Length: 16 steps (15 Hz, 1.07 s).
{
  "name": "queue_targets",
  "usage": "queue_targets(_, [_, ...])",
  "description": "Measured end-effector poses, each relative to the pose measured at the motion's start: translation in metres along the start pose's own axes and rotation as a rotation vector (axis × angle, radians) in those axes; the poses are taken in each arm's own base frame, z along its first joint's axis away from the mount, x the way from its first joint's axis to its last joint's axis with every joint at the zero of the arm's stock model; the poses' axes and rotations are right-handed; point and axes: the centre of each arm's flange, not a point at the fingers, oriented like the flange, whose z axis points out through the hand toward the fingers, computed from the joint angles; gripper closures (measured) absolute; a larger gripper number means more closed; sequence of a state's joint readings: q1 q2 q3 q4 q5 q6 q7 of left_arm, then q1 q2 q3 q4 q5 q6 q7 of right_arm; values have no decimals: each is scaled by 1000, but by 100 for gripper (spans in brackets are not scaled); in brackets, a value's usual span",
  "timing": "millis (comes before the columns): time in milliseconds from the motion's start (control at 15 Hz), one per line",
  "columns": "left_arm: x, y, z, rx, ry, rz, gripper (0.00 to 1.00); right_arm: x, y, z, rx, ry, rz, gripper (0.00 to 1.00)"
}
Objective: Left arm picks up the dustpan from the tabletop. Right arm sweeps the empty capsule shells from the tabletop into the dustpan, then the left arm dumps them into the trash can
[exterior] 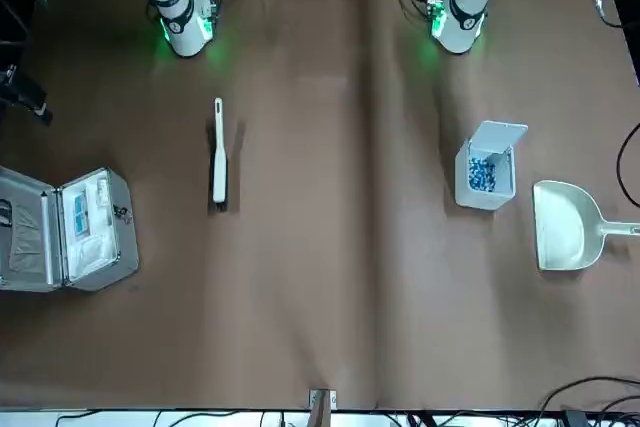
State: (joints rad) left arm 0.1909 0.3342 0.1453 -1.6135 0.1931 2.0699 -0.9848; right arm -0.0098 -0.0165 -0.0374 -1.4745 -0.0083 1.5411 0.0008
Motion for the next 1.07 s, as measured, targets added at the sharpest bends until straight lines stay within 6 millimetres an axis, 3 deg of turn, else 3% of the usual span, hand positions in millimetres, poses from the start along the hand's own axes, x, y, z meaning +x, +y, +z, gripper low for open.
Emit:
queue_targets(67, [-20, 10, -24, 9, -19, 65, 0, 0, 0, 0, 0, 0, 0, 1])
queue_targets(533, [-80, 18, -99, 23, -76, 362, 0, 0, 0, 0, 0, 0, -1, 1])
queue_targets(733, [-112, 29, -117, 14, -89, 482, 0, 0, 0, 0, 0, 0, -1, 1])
queue_targets(933, [-144, 39, -123, 21, -116, 633, 0, 0, 0, 0, 0, -1, -1, 1])
queue_targets(1067, [-156, 40, -128, 27, -147, 751, 0, 0, 0, 0, 0, -1, -1, 1])
